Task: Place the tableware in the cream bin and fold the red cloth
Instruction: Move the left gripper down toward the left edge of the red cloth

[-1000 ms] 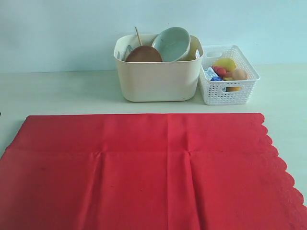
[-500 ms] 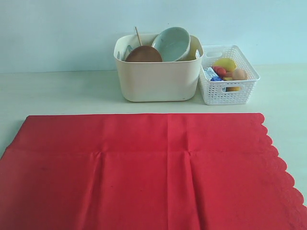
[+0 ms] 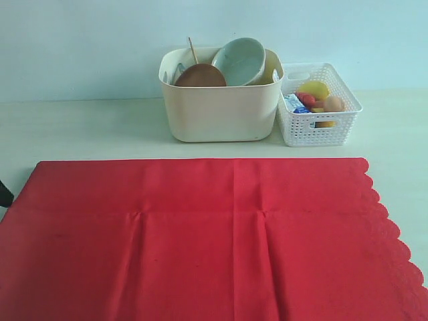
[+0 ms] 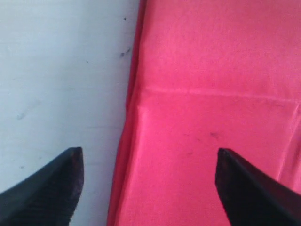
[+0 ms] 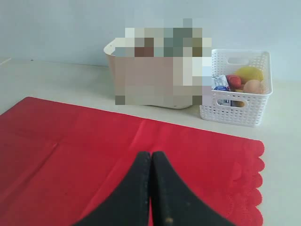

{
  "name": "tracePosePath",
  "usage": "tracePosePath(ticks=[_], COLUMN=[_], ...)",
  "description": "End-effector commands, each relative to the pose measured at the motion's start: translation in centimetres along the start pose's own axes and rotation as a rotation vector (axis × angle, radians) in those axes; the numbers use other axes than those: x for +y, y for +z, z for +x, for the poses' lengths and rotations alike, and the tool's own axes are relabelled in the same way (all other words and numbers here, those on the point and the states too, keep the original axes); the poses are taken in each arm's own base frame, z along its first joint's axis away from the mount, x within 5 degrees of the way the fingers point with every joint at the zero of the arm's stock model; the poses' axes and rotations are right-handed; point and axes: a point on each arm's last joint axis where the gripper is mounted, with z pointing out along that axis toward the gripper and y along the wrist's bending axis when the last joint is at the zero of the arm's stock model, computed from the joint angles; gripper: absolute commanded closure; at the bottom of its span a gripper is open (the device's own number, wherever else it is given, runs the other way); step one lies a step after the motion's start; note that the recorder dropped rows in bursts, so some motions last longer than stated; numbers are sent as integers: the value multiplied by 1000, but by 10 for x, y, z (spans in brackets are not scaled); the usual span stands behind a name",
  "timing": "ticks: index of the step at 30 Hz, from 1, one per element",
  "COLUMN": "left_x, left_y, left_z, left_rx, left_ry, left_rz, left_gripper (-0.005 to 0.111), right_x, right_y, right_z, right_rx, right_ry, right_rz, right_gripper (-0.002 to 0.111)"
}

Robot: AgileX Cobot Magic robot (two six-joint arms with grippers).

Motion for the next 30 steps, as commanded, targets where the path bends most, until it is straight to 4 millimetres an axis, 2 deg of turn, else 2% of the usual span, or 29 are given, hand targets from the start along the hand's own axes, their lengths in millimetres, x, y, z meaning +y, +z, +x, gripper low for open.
tracePosePath(ticks=[1,11,19,30], left_x=[4,17,20,11], left_y=[13,44,52,63], left_z=[-10,-22,-24,-17], left_rx=[41,111,136,210], left_ry=[27,32,41,88], left_rz=[73,144,160,373], left_gripper=[31,31,31,31], right_x=[0,0,0,0], right_y=[1,1,1,1], right_z=[2,2,2,2], right_rx=[2,2,2,2], right_ry=[6,6,6,6], right_rz=[1,1,1,1], right_gripper=[108,108,108,108])
